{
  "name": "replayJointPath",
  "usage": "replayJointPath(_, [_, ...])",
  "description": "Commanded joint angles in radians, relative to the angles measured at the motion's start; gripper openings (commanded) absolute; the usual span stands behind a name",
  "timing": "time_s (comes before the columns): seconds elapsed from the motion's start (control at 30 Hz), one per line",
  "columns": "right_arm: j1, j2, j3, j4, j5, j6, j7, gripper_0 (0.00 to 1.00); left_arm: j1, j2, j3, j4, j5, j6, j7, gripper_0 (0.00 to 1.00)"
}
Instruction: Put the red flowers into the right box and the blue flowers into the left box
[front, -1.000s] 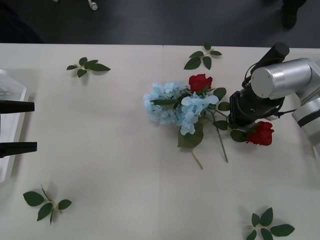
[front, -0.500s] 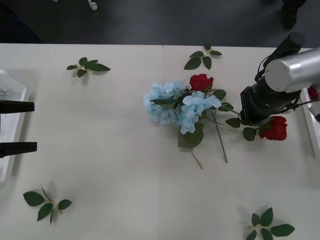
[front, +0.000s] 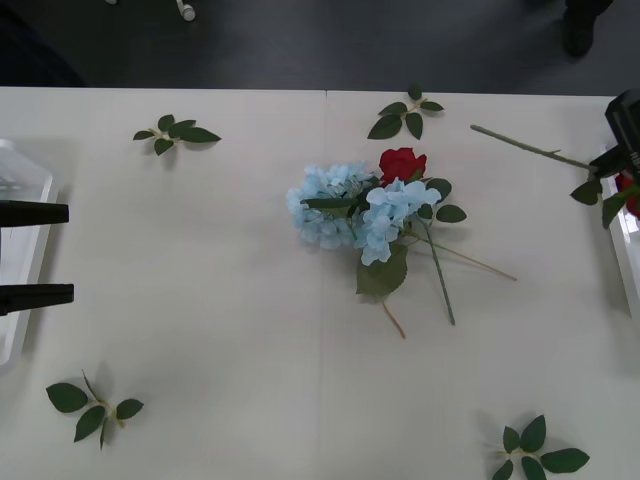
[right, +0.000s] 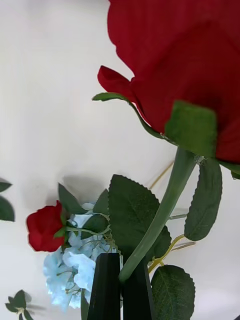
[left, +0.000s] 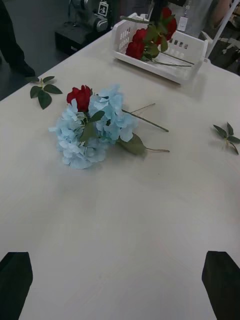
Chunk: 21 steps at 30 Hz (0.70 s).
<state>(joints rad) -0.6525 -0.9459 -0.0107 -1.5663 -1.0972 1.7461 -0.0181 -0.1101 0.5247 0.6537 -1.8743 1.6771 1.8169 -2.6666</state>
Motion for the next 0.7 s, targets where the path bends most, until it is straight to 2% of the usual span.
replayJointPath(0.03, [-0.026, -0.109, -0.041, 0.015, -0.046, 0.004, 0.208, 0.00, -0.014, 0.017, 0.012, -0.011, 0.003, -0.010, -0.039, 1.00])
replayJointPath(0.13, [-0.026, -0.137, -0.074, 0.075, -0.046, 0.001, 0.372, 0.00, -0.014, 0.017, 0.012, -0.011, 0.003, -0.010, -0.039, 1.00])
replayJointPath(0.7, [-0.021, -0.212, -0.075, 0.417, 0.033, -0.149, 1.199, 0.00, -0.014, 0.017, 0.012, -0.011, 0.003, -0.010, -0.039, 1.00])
